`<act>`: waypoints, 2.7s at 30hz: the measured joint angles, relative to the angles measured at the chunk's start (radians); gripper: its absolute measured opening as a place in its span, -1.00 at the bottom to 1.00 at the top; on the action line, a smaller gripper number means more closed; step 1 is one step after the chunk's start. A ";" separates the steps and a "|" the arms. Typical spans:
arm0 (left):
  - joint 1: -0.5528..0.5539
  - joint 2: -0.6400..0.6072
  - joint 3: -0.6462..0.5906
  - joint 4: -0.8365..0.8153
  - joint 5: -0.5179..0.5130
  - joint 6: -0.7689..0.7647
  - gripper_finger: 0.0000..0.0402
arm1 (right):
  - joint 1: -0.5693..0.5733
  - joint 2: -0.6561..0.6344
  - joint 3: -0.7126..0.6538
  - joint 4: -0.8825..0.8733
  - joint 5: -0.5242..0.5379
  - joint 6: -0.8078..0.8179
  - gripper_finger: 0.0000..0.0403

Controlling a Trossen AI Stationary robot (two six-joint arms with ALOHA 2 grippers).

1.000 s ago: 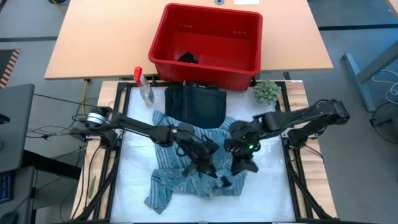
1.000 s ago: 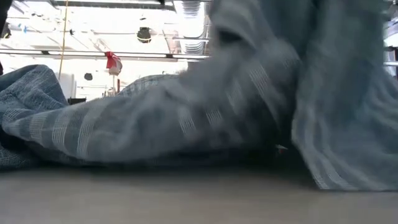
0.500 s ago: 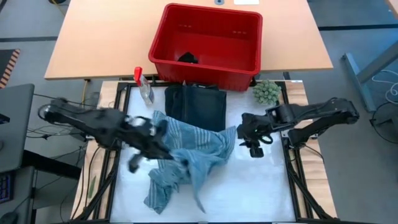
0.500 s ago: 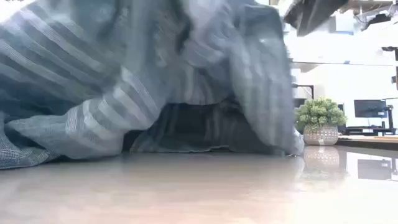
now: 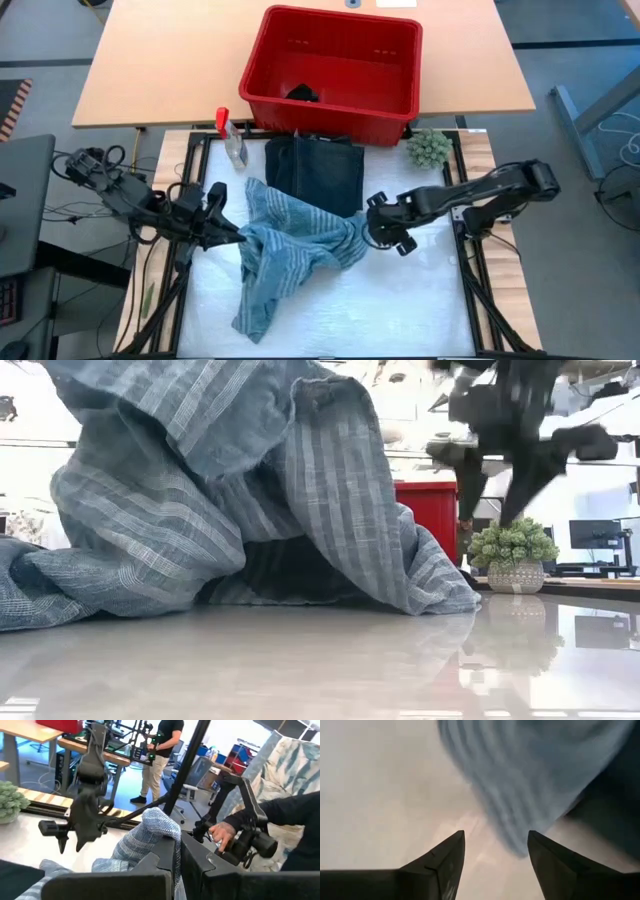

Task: Fold Laundry from Bin
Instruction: Fold the blue long sleeve on the table

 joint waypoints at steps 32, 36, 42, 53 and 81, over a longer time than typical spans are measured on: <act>-0.011 -0.011 -0.001 0.015 0.030 0.006 -1.00 | -0.114 0.065 0.034 -0.109 -0.150 0.288 -0.89; -0.011 -0.013 -0.002 0.325 0.081 0.128 -1.00 | -0.107 -0.111 0.196 -0.413 -0.221 0.368 -0.92; -0.012 -0.027 0.050 0.552 0.056 0.286 -1.00 | -0.133 -0.400 0.481 -0.538 -0.281 0.625 -0.92; 0.028 0.026 0.282 0.517 -0.263 0.541 -1.00 | -0.143 -0.687 0.599 0.074 0.201 0.688 -0.92; -0.123 0.032 0.300 -0.364 -0.047 0.073 -1.00 | 0.182 -0.420 0.720 -0.421 -0.103 0.989 -0.92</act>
